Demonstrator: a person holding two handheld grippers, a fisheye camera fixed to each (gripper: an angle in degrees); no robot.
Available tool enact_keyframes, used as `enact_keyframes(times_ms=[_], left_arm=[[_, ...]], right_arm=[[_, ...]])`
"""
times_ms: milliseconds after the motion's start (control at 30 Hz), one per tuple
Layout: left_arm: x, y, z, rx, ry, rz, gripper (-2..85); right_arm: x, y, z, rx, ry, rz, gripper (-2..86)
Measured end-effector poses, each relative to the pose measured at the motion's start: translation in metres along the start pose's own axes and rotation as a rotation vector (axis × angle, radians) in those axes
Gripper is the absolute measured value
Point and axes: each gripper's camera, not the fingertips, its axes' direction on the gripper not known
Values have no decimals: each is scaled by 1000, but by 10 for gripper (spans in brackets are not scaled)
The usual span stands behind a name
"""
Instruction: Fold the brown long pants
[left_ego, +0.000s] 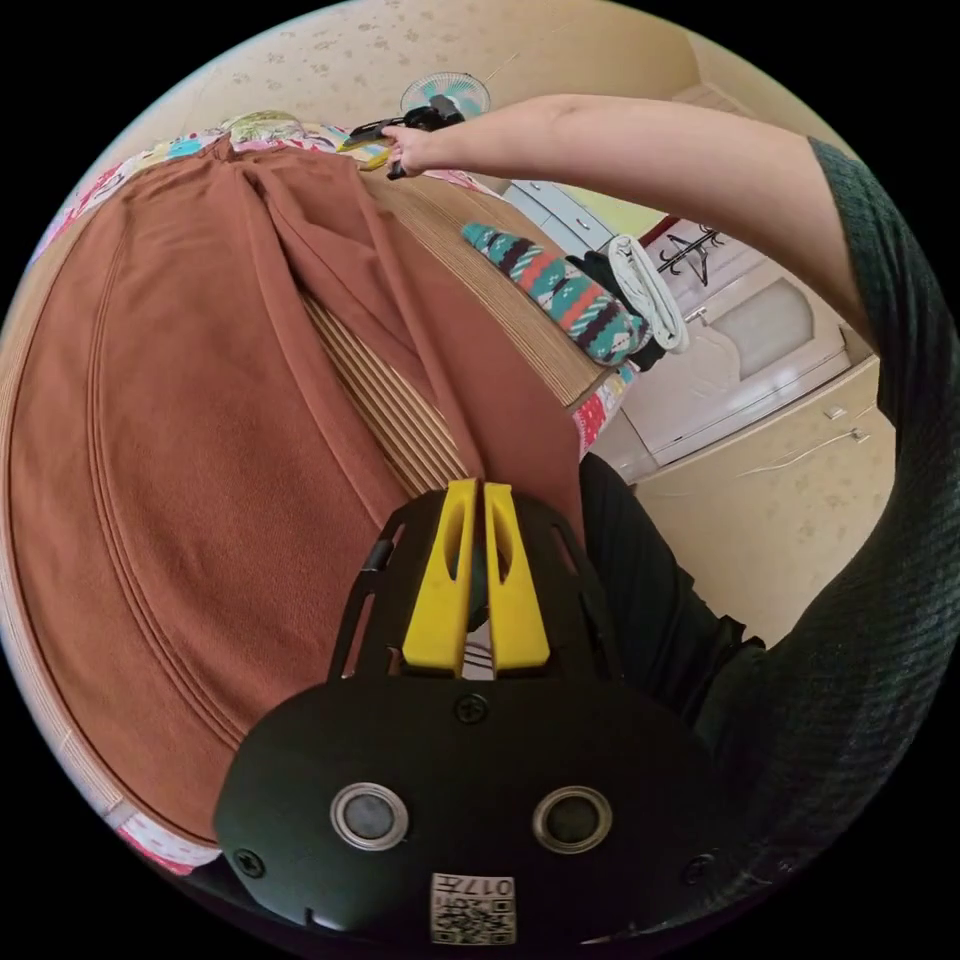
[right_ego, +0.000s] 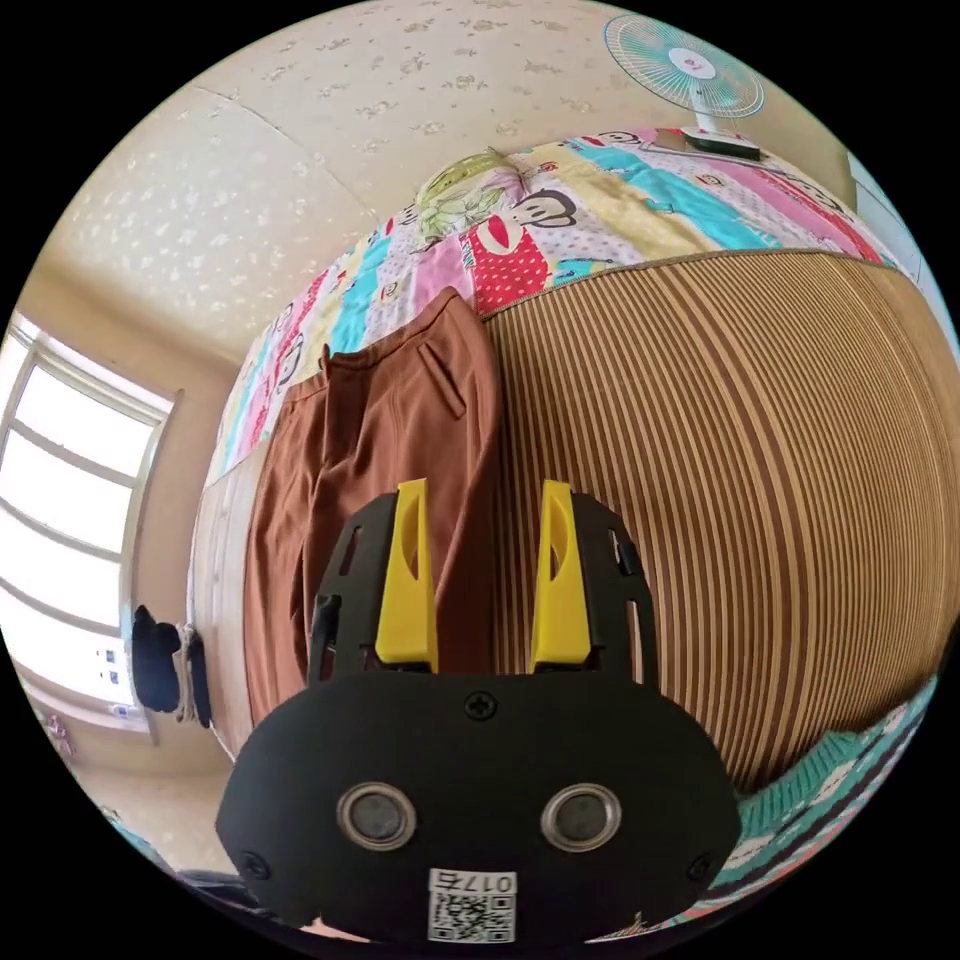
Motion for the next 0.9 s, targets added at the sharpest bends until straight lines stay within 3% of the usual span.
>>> enact_keyframes(times_ms=[133, 233, 333, 433, 600, 667, 800, 900], left_arm=[[-22, -1, -10, 28, 136, -38, -9], [-35, 1, -17, 54, 232, -84, -10], [-35, 17, -54, 146, 412, -131, -10], [-22, 66, -100, 242, 352, -218, -10], [-11, 155, -161, 376, 67, -404, -9], [-16, 189, -166, 407, -60, -481, -9], [-22, 201, -165, 409, 42, -490, -9], [-4, 188, -168, 374, -44, -439, -8]], right_arm=[[-38, -28, 52, -106, 324, 62, 32], [-108, -18, 49, 41, 551, 23, 20], [-216, 12, 38, 248, 686, -190, 16], [-325, 51, 40, 322, 605, -419, 16], [-437, 98, 102, 179, 226, -588, 30], [-444, 107, 126, 62, 133, -583, 49], [-405, 152, 122, -21, -23, -522, 78], [-352, 216, 85, -52, -71, -619, 87]])
